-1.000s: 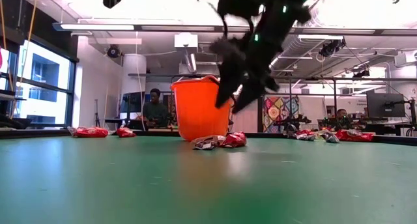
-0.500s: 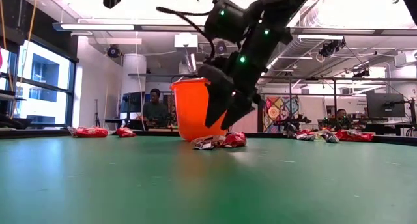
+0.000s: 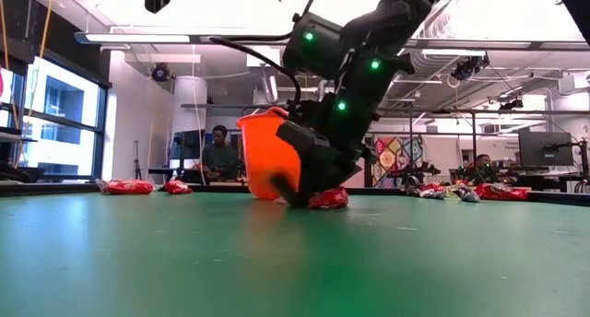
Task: Sort candy by brand, put in halloween buckets
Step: Put the orange gummy into the pink bucket
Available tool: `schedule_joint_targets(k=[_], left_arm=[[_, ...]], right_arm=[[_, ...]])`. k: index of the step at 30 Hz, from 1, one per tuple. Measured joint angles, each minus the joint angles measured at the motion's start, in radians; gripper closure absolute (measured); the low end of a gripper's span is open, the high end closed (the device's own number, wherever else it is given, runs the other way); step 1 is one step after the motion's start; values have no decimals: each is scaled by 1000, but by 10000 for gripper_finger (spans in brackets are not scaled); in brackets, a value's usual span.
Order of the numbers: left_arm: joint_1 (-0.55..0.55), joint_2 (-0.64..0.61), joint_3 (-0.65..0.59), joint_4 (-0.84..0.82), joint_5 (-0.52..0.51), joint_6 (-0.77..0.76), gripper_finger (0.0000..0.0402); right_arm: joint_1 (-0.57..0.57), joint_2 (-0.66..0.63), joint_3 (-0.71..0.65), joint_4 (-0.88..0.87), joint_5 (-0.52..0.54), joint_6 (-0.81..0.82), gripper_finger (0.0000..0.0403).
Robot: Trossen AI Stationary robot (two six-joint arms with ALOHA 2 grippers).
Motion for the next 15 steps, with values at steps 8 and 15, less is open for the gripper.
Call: schedule_joint_targets(k=[8, 15], left_arm=[[0, 0, 0, -5, -4, 14, 202], [0, 0, 0, -14, -5, 15, 202]], right_arm=[[19, -122, 0, -18, 28, -89, 370], [78, -196, 0, 280, -38, -83, 398]])
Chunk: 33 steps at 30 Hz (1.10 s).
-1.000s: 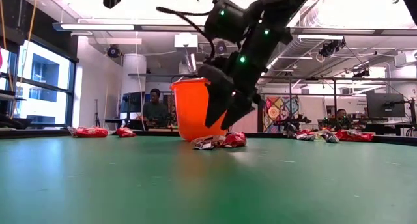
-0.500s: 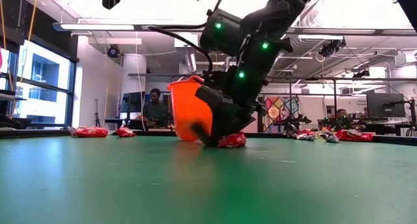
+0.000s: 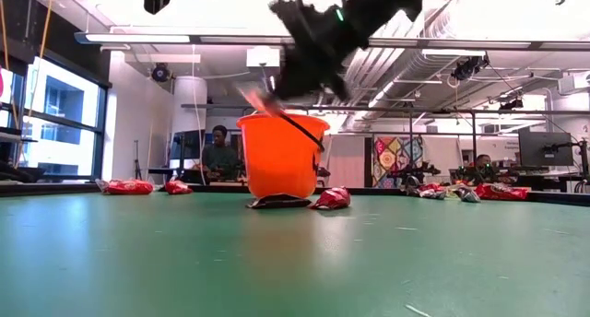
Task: Sort candy by brand, put in halloween buckets
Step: Put the orange gummy into the pink bucket
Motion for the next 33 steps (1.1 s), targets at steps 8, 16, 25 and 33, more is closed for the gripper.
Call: schedule_joint_targets(k=[8, 16, 25, 33], left_arm=[[0, 0, 0, -3, -1, -3, 202], [0, 0, 0, -5, -28, -27, 202], [0, 0, 0, -8, -29, -54, 202], [0, 0, 0, -9, -30, -54, 202]], right_arm=[[90, 210, 54, 519, -51, 126, 394], [154, 484, 443, 516, -261, 33, 390], [163, 711, 897, 238, -334, -82, 357], [153, 765, 997, 153, -384, -57, 234]])
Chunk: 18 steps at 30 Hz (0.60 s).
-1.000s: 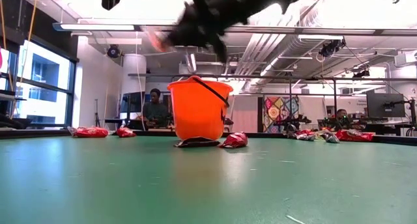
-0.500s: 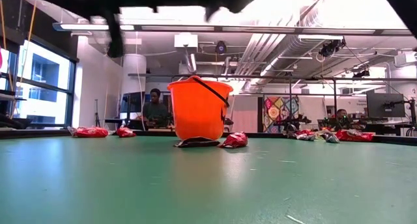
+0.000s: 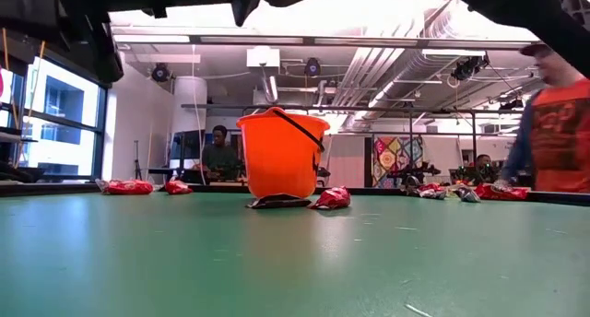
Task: Sort candy by brand, put in halloween buckets
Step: Put the orange gummy into the pink bucket
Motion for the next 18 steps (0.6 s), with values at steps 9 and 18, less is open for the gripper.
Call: schedule_joint_targets(k=[9, 18], left_arm=[[0, 0, 0, -43, 0, -2, 202], [0, 0, 0, -102, -26, -9, 202]], right_arm=[[-40, -120, 0, -423, -46, -242, 189], [-62, -250, -32, -1153, -41, -552, 202]])
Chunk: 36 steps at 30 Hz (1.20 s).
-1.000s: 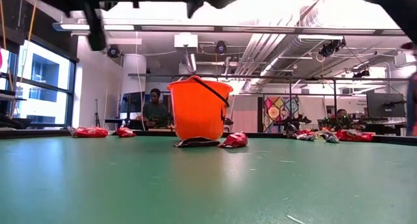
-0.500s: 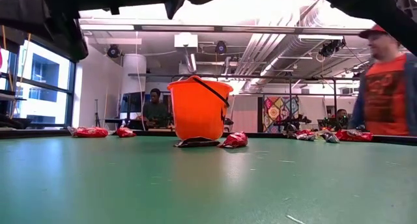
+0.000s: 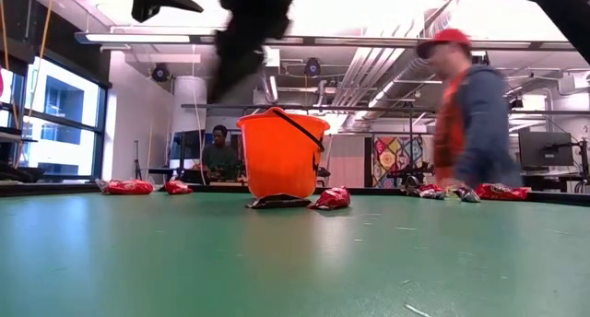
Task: Sort candy by brand, put in halloween buckets
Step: Put the orange gummy into the pink bucket
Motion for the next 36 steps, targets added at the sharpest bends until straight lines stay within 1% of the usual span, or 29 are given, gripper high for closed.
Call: schedule_joint_targets(k=[1, 3, 6, 10, 13, 15, 17, 19, 21, 23, 26, 30, 33, 36], left_arm=[[0, 0, 0, -3, -4, 0, 202], [0, 1, 0, -23, -16, 0, 202], [-8, 12, 0, -70, -33, -1, 202], [-23, 46, -10, -98, -73, -43, 202], [-9, 94, -62, -73, -82, -145, 202], [69, 154, -77, -130, -14, -171, 202], [203, 235, -75, -233, 97, -110, 202], [351, 317, -60, -300, 182, -16, 202], [483, 392, -42, -330, 206, 81, 202], [599, 459, -23, -320, 199, 149, 202], [727, 541, 4, -281, 130, 242, 202], [825, 652, 31, -278, 71, 345, 202], [858, 719, 34, -279, 44, 386, 202], [873, 772, 34, -258, 11, 383, 202]], right_arm=[[-2, -22, -38, -30, -7, -9, 203], [-4, -87, -160, -23, -12, -19, 204], [-8, -256, -440, 91, -11, 33, 204], [-9, -539, -855, 312, 40, 227, 204], [-6, -724, -1093, 498, 71, 424, 204], [-6, -823, -1214, 646, 86, 546, 204], [-6, -894, -1309, 769, 132, 649, 204], [-8, -939, -1377, 876, 177, 711, 204], [-12, -965, -1423, 960, 211, 736, 204], [-21, -972, -1453, 1000, 229, 757, 204], [-39, -967, -1472, 1001, 232, 799, 204], [-69, -962, -1477, 979, 240, 866, 204], [-96, -962, -1477, 982, 262, 892, 204], [-129, -962, -1477, 981, 266, 892, 204]])
